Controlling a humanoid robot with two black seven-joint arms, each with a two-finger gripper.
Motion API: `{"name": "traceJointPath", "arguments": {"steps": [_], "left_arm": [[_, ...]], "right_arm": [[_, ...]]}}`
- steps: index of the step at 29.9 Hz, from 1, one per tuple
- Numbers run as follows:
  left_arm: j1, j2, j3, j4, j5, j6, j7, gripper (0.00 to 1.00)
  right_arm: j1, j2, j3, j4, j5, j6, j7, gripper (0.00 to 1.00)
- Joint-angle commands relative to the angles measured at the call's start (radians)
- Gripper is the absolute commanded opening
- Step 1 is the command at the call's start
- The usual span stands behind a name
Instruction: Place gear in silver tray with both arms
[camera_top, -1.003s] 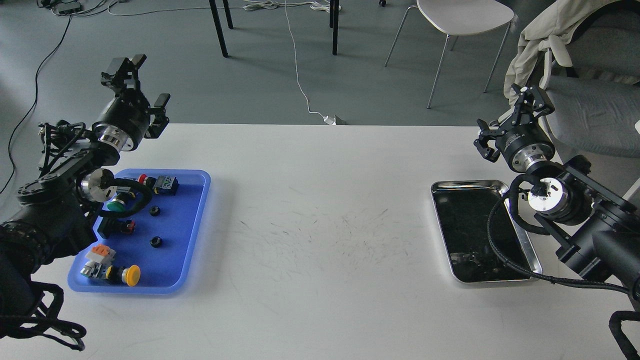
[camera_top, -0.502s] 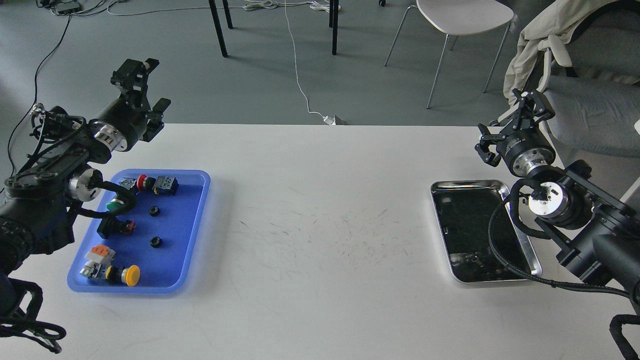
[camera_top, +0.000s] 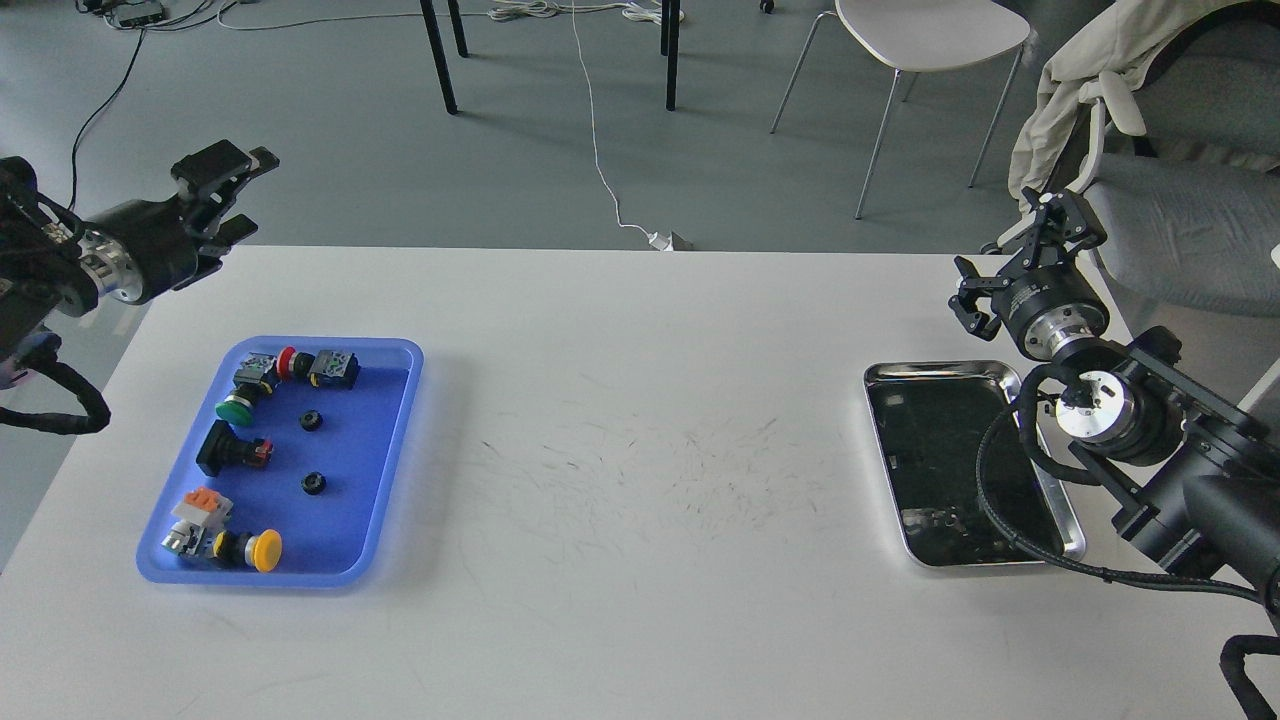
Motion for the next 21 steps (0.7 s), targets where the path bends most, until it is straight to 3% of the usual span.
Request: {"name": "traceJointPath", "arguments": {"steps": [1,10,21], "left_arm": [[-0.026,0.127,-0.013,-0.146,-0.012,-0.002,0.000,0.99],[-0.005,0.130,0.031,-0.224,0.026,0.002,0.000,0.99],[0.027,0.253,0.039,-0.541,0.304,0.034,0.000,0.99]], "right_arm": [[-0.004,0.000,-0.002,0.000,0.000,0.000,0.000,0.99],[-0.007,-0.003,-0.005,0.002,-0.001,-0.002,0.000,0.99],[-0.007,-0.003,-0.023,0.002,-0.001,0.001,0.000,0.99]]}}
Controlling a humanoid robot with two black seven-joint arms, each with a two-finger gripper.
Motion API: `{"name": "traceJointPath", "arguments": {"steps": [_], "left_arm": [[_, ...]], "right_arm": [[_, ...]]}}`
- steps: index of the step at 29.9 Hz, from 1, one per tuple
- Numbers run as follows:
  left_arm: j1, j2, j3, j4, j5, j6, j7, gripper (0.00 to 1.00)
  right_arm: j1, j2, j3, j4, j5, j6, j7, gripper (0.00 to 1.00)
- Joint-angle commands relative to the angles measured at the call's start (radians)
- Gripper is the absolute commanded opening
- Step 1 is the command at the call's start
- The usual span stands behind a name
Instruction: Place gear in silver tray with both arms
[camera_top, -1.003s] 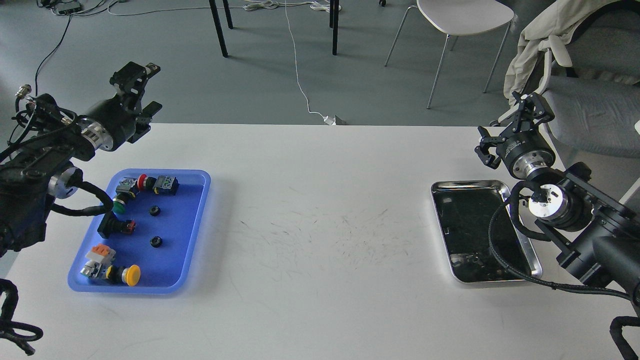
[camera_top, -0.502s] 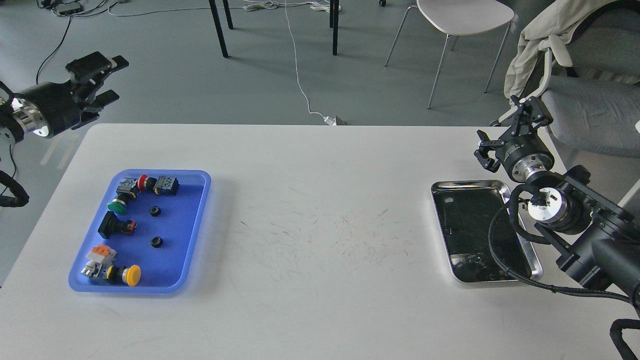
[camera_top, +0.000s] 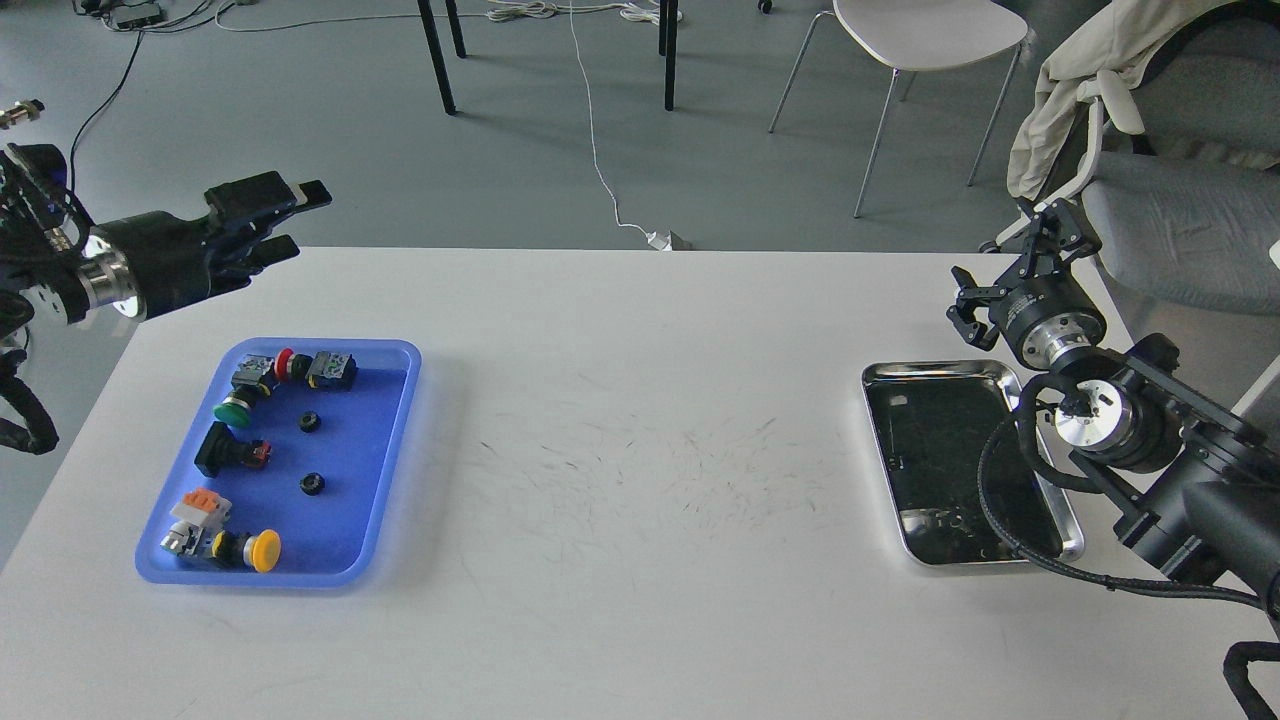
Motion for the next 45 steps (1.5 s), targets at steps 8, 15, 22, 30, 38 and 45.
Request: {"name": "traceJointPath", "arguments": {"steps": [8,15,22,30,38,45], "left_arm": [[0.020,0.096,-0.014,-0.163,0.160,0.045,0.000,0.99],[0.030,0.096,0.001,-0.143,0.153,0.083,0.000,0.97],[0.040,0.107,0.032,-0.141,0.163,0.094,0.000,0.95],[0.061,0.129,0.061,-0.187,0.418,0.170,0.000,0.95],[0.093,0.109,0.075,-0.200,0.632,0.256,0.000,0.95],[0.107,0.087,0.076,-0.193,0.710,0.295,0.000,0.95]], "right_arm": [[-0.001,-0.001,0.000,-0.002,0.000,0.000,0.000,0.99],[-0.001,-0.005,0.000,0.000,0.000,0.002,0.000,0.99],[-0.001,-0.007,0.000,0.000,0.000,0.002,0.000,0.99],[-0.002,-0.005,0.000,0.000,-0.001,0.002,0.000,0.99],[-0.002,-0.007,-0.002,-0.002,-0.001,0.002,0.000,0.99],[-0.002,-0.007,-0.005,-0.002,-0.001,0.002,0.000,0.99]]}}
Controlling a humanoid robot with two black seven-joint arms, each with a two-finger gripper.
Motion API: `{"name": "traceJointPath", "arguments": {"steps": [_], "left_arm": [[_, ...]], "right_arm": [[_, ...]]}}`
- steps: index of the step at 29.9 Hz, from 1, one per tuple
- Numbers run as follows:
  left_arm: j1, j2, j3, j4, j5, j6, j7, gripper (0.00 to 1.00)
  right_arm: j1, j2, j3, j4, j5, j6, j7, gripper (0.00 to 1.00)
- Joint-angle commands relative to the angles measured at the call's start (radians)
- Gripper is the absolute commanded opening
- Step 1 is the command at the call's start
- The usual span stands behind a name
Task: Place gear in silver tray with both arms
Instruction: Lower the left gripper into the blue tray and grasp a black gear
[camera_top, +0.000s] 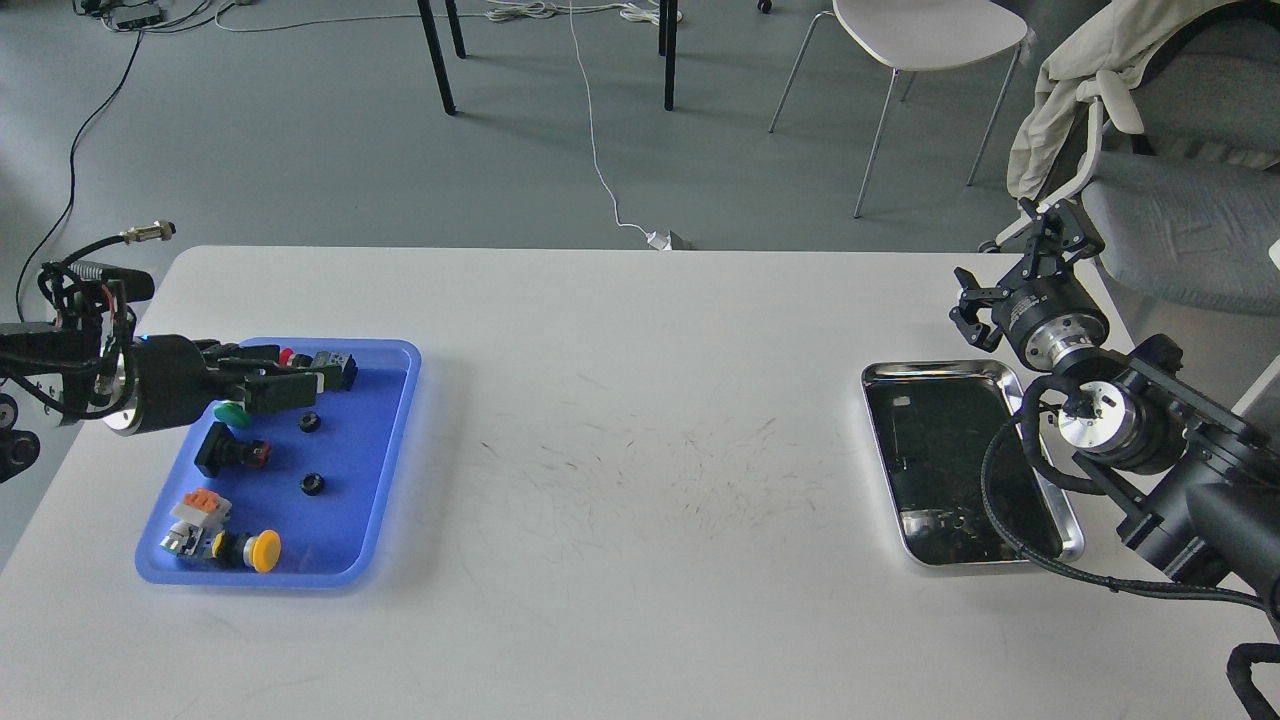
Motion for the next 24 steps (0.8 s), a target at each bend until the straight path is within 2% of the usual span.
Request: {"name": "traceJointPath", "arguments": {"steps": [1,7,8,10,12,15,20,24], "left_arm": [[0.013,-0.014,0.001,0.004,0.020,0.023,0.000,0.95],[0.073,-0.030,0.001,0.041,0.025,0.108,0.000,0.92],[0.082,-0.030,0.000,0.044,0.022,0.108,0.000,0.92],[0.082,-0.033,-0.003,0.044,0.004,0.107,0.000,0.85],[0.082,-0.046,-0.014,0.053,-0.005,0.101,0.000,0.84],[0.078,-0.077,-0.009,0.057,-0.111,0.044,0.000,0.89],[0.076,-0.083,-0.009,0.068,-0.176,0.033,0.000,0.97],[0.076,-0.086,-0.014,0.068,-0.182,0.035,0.000,0.98]], "right_arm": [[0.000,0.000,-0.008,0.001,0.000,0.000,0.000,0.99],[0.002,0.000,-0.012,0.000,0.000,0.000,0.000,0.99],[0.002,0.000,-0.012,0.000,0.000,0.000,0.000,0.99],[0.002,0.000,-0.012,0.000,0.000,0.000,0.000,0.99],[0.002,0.000,-0.012,0.000,0.000,0.000,0.000,0.99],[0.003,0.001,-0.012,0.000,0.000,-0.003,0.000,0.99],[0.003,0.000,-0.012,0.000,0.000,-0.003,0.000,0.99],[0.003,0.000,-0.012,0.000,0.000,-0.003,0.000,0.99]]}}
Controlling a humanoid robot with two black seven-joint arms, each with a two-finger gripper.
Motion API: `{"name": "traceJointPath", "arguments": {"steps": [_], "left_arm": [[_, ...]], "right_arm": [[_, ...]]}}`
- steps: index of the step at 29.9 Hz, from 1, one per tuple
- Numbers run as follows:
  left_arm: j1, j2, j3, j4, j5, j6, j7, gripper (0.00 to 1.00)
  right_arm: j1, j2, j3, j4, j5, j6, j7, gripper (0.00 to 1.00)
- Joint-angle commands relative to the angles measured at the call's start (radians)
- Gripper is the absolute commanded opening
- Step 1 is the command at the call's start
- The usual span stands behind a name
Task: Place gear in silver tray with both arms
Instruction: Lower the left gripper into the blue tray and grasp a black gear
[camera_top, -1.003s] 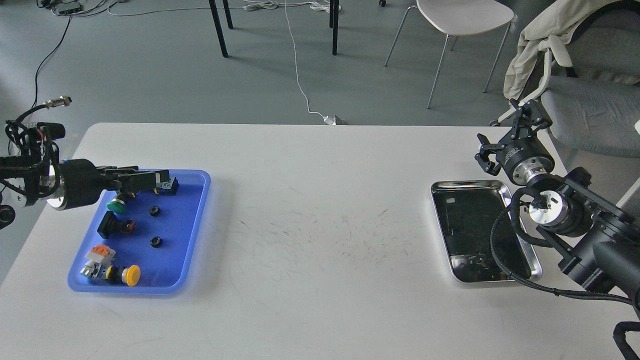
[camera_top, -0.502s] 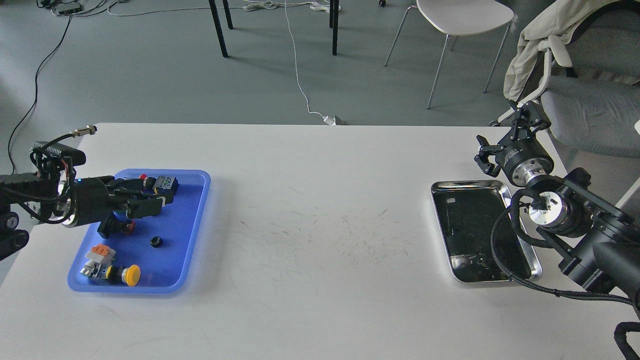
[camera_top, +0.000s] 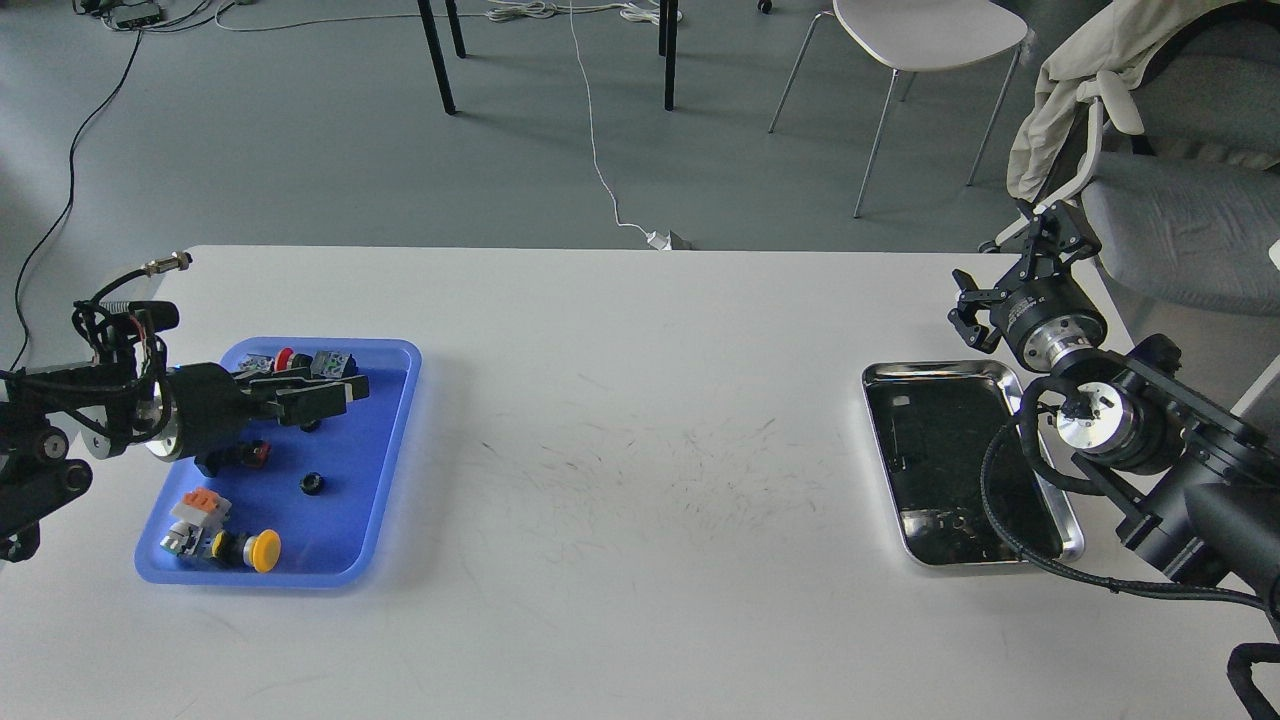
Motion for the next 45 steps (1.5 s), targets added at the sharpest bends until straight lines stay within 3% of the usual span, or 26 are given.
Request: {"name": "traceJointPath", "arguments": {"steps": [1,13,20,26,34,40,45], "left_arm": [[0.004,-0.002,0.003,0.003,0.005,0.004,0.000,0.98],[0.033,-0.023,0.009,0.037,0.223,0.090,0.000,0.97],[0.035,-0.082,0.011,0.149,0.249,0.122,0.000,0.83],[0.033,-0.103,0.043,0.221,0.296,0.156,0.000,0.77],[0.033,-0.120,0.067,0.239,0.287,0.181,0.000,0.74],[0.038,-0.120,0.069,0.261,0.298,0.182,0.000,0.58],[0.055,-0.122,0.069,0.278,0.298,0.185,0.000,0.52]], "right_arm": [[0.000,-0.001,0.000,0.000,0.000,0.000,0.000,0.99],[-0.002,-0.001,-0.001,0.000,0.000,0.000,0.000,0.99],[-0.002,-0.003,-0.001,0.000,0.000,0.000,0.000,0.99],[-0.002,-0.001,-0.001,0.000,0.000,0.000,0.000,0.99],[-0.002,-0.001,-0.001,0.000,0.000,-0.002,0.000,0.99],[0.000,-0.001,-0.014,0.000,0.000,-0.005,0.000,0.99],[-0.002,-0.001,-0.014,0.000,0.000,-0.005,0.000,0.99]]}}
